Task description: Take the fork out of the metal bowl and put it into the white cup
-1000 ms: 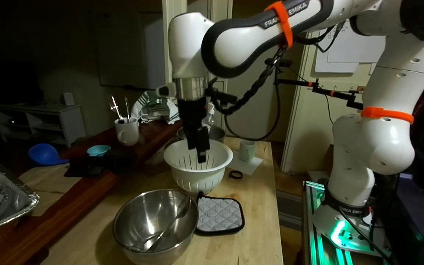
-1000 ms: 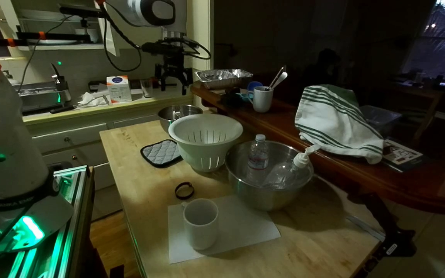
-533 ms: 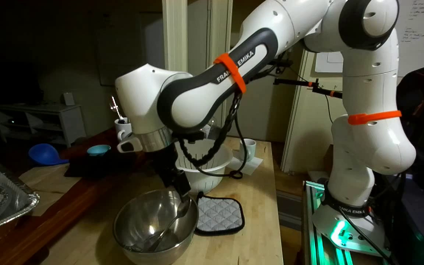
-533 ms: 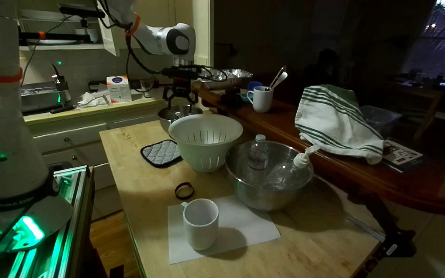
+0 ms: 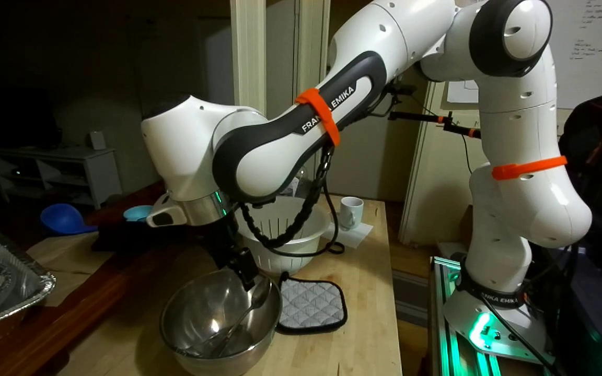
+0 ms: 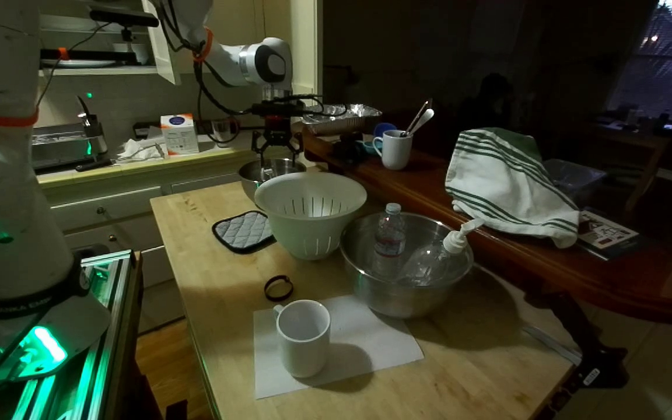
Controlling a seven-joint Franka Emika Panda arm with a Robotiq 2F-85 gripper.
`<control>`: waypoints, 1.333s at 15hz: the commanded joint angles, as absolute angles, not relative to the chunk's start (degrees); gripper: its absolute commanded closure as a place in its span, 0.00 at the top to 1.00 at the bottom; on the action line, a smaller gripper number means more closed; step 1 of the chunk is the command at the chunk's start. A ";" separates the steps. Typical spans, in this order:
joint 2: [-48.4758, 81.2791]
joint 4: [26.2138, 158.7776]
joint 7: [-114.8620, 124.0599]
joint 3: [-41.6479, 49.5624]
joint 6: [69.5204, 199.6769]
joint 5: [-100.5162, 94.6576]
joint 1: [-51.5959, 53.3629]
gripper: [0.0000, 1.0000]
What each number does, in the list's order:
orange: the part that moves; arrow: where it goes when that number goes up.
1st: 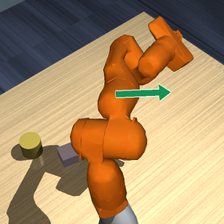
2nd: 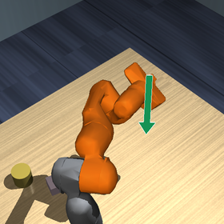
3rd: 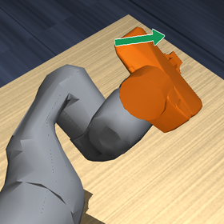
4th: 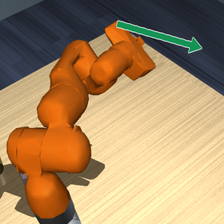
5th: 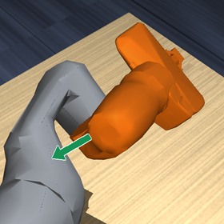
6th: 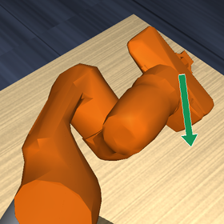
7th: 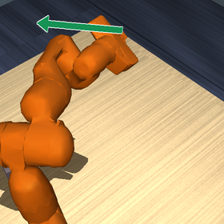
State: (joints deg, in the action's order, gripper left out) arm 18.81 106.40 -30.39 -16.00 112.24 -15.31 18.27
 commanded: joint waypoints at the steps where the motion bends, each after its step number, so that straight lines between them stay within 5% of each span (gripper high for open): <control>1: 20.75 107.09 -33.56 -17.20 120.58 -16.92 17.66 1.00; 11: 24.96 111.36 -39.04 -20.27 139.45 -14.54 17.58 0.95; 13: 26.14 111.10 -39.61 -20.48 140.21 -14.59 17.46 0.68; 20: 27.29 110.26 -39.54 -20.38 138.44 -14.61 17.43 0.13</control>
